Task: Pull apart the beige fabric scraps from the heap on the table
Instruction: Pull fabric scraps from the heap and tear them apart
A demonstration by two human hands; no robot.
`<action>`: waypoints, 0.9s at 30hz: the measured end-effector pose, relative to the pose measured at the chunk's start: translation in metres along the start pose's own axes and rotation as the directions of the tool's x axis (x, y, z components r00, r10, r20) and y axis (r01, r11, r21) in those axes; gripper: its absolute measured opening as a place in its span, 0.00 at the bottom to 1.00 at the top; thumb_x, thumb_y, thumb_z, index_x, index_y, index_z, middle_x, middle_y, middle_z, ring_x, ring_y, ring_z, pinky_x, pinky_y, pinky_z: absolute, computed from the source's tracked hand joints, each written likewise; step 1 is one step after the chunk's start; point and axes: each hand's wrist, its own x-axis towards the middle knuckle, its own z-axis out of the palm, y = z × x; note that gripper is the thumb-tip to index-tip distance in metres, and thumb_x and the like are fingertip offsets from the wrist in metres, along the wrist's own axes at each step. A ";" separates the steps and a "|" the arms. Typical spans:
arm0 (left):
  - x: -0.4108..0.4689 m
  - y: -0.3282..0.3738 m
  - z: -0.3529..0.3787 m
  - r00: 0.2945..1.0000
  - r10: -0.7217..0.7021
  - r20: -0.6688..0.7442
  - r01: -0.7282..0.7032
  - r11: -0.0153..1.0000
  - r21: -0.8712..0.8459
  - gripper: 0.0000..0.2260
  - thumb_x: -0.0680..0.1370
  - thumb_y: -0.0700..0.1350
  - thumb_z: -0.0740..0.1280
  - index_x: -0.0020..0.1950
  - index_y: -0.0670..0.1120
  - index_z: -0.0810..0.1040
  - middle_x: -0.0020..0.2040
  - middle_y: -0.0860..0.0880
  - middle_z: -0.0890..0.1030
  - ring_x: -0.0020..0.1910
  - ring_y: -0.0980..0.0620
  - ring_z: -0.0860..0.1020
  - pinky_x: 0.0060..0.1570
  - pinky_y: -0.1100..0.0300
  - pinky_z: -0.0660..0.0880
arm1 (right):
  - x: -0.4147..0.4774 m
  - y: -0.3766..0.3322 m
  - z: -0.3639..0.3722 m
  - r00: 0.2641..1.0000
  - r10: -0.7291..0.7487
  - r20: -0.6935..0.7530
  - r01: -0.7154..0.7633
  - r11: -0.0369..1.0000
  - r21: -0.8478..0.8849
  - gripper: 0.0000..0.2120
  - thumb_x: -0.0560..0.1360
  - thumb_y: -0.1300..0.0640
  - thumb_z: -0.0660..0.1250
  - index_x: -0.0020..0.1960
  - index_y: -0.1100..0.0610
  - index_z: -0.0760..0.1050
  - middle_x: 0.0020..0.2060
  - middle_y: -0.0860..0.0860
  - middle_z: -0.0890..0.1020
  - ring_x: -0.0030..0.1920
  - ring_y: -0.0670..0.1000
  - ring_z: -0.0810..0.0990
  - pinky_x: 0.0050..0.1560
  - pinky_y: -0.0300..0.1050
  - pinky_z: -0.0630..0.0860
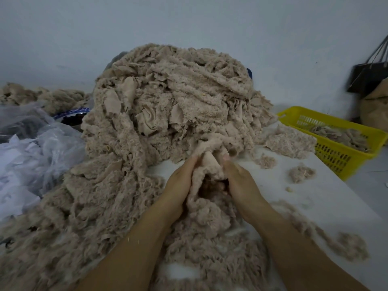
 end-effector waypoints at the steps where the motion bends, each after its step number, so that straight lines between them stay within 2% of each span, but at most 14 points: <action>1: 0.001 0.000 -0.001 0.999 0.016 0.041 -0.016 1.000 0.005 0.20 0.77 0.67 0.62 0.51 0.57 0.86 0.50 0.52 0.87 0.50 0.56 0.85 0.47 0.63 0.80 | -0.002 0.000 0.002 0.999 -0.034 0.034 0.036 0.996 -0.085 0.26 0.81 0.37 0.55 0.47 0.55 0.82 0.39 0.50 0.86 0.41 0.49 0.85 0.42 0.43 0.81; 3: 0.002 0.000 -0.003 0.997 0.042 0.072 -0.042 0.999 -0.005 0.21 0.74 0.69 0.66 0.52 0.54 0.86 0.52 0.53 0.86 0.53 0.56 0.84 0.49 0.64 0.79 | -0.005 -0.001 0.004 0.986 -0.125 0.114 0.151 0.954 -0.258 0.27 0.80 0.38 0.54 0.51 0.60 0.80 0.46 0.53 0.86 0.48 0.51 0.83 0.50 0.45 0.78; 5: 0.006 -0.001 -0.005 0.999 0.043 0.031 -0.043 0.999 -0.003 0.18 0.71 0.63 0.72 0.47 0.50 0.85 0.50 0.52 0.86 0.53 0.55 0.84 0.49 0.64 0.78 | -0.008 -0.002 0.007 0.960 -0.180 0.215 0.254 0.885 -0.390 0.26 0.80 0.40 0.54 0.44 0.62 0.76 0.37 0.47 0.82 0.38 0.46 0.79 0.40 0.43 0.74; 7: 0.009 -0.004 -0.008 1.000 0.017 -0.022 -0.016 0.999 0.043 0.14 0.74 0.55 0.72 0.44 0.44 0.82 0.48 0.46 0.85 0.50 0.51 0.83 0.50 0.60 0.78 | -0.009 -0.002 0.009 0.926 -0.217 0.307 0.343 0.825 -0.450 0.22 0.83 0.46 0.54 0.35 0.56 0.64 0.27 0.46 0.68 0.28 0.44 0.66 0.31 0.39 0.63; 9: 0.013 -0.004 -0.009 0.995 -0.033 -0.092 0.035 0.999 0.018 0.09 0.80 0.48 0.68 0.48 0.43 0.83 0.47 0.45 0.86 0.43 0.52 0.84 0.42 0.61 0.80 | -0.009 -0.001 0.011 0.896 -0.232 0.380 0.410 0.763 -0.500 0.21 0.85 0.51 0.56 0.34 0.52 0.57 0.28 0.47 0.62 0.28 0.44 0.61 0.31 0.38 0.60; 11: 0.016 -0.003 -0.011 0.971 -0.055 -0.233 0.048 0.998 -0.037 0.09 0.83 0.46 0.64 0.49 0.47 0.83 0.42 0.48 0.87 0.39 0.54 0.85 0.35 0.63 0.79 | -0.010 -0.001 0.013 0.873 -0.240 0.426 0.452 0.726 -0.518 0.21 0.85 0.52 0.56 0.34 0.52 0.57 0.29 0.48 0.61 0.29 0.45 0.61 0.32 0.40 0.58; 13: 0.018 -0.002 -0.015 0.932 -0.071 -0.356 0.026 0.991 -0.129 0.12 0.84 0.45 0.61 0.48 0.46 0.82 0.44 0.45 0.86 0.42 0.50 0.85 0.38 0.60 0.80 | -0.011 -0.001 0.014 0.875 -0.263 0.406 0.455 0.733 -0.505 0.22 0.85 0.52 0.56 0.33 0.52 0.56 0.28 0.47 0.61 0.28 0.45 0.60 0.32 0.41 0.57; 16: 0.020 0.006 -0.017 0.921 -0.125 -0.369 0.030 0.967 -0.252 0.14 0.84 0.47 0.61 0.47 0.46 0.83 0.48 0.43 0.87 0.44 0.47 0.85 0.43 0.56 0.80 | -0.013 -0.003 0.013 0.908 -0.330 0.259 0.416 0.788 -0.454 0.23 0.84 0.54 0.58 0.32 0.52 0.56 0.26 0.46 0.61 0.26 0.44 0.61 0.30 0.37 0.59; 17: 0.021 0.008 -0.014 0.933 -0.122 -0.338 0.053 0.977 -0.205 0.16 0.84 0.52 0.60 0.47 0.48 0.84 0.48 0.45 0.87 0.45 0.49 0.85 0.45 0.56 0.80 | -0.013 -0.004 0.013 0.918 -0.343 0.201 0.397 0.808 -0.434 0.23 0.84 0.54 0.58 0.32 0.53 0.56 0.25 0.45 0.62 0.26 0.43 0.62 0.30 0.36 0.60; 19: 0.023 0.013 -0.008 0.973 -0.032 -0.230 0.050 0.996 0.073 0.20 0.82 0.62 0.56 0.52 0.50 0.81 0.48 0.55 0.85 0.46 0.57 0.82 0.51 0.59 0.77 | -0.012 -0.005 0.013 0.930 -0.350 0.111 0.365 0.848 -0.386 0.22 0.84 0.54 0.58 0.33 0.55 0.58 0.25 0.44 0.63 0.27 0.43 0.62 0.30 0.36 0.60; 21: 0.019 0.011 -0.004 0.984 0.130 -0.122 -0.075 0.924 0.376 0.18 0.79 0.65 0.61 0.47 0.51 0.77 0.35 0.62 0.79 0.35 0.64 0.76 0.40 0.70 0.72 | -0.012 -0.006 0.012 0.933 -0.353 0.069 0.353 0.863 -0.362 0.20 0.84 0.56 0.58 0.34 0.57 0.60 0.27 0.45 0.63 0.28 0.43 0.61 0.30 0.37 0.59; 23: 0.015 0.004 -0.006 0.980 0.183 -0.079 -0.129 0.883 0.451 0.14 0.77 0.60 0.68 0.41 0.50 0.76 0.31 0.59 0.77 0.32 0.61 0.74 0.32 0.70 0.70 | -0.011 -0.005 0.010 0.932 -0.351 0.091 0.359 0.862 -0.357 0.19 0.83 0.56 0.58 0.35 0.62 0.61 0.29 0.48 0.63 0.29 0.44 0.60 0.31 0.38 0.59; 25: 0.014 -0.003 -0.012 0.962 0.211 -0.175 -0.128 0.910 0.395 0.11 0.79 0.54 0.67 0.40 0.50 0.77 0.35 0.55 0.78 0.37 0.55 0.76 0.37 0.64 0.72 | -0.012 -0.005 0.009 0.928 -0.354 0.120 0.373 0.852 -0.368 0.20 0.83 0.56 0.60 0.34 0.61 0.60 0.28 0.46 0.63 0.28 0.44 0.60 0.30 0.37 0.59; 27: 0.013 0.000 -0.013 0.935 0.141 -0.327 -0.101 0.986 0.136 0.11 0.82 0.51 0.65 0.42 0.49 0.79 0.39 0.50 0.80 0.40 0.52 0.78 0.41 0.59 0.74 | -0.012 -0.002 0.008 0.930 -0.338 0.142 0.367 0.857 -0.363 0.21 0.82 0.58 0.61 0.32 0.56 0.58 0.26 0.45 0.62 0.26 0.43 0.60 0.29 0.35 0.59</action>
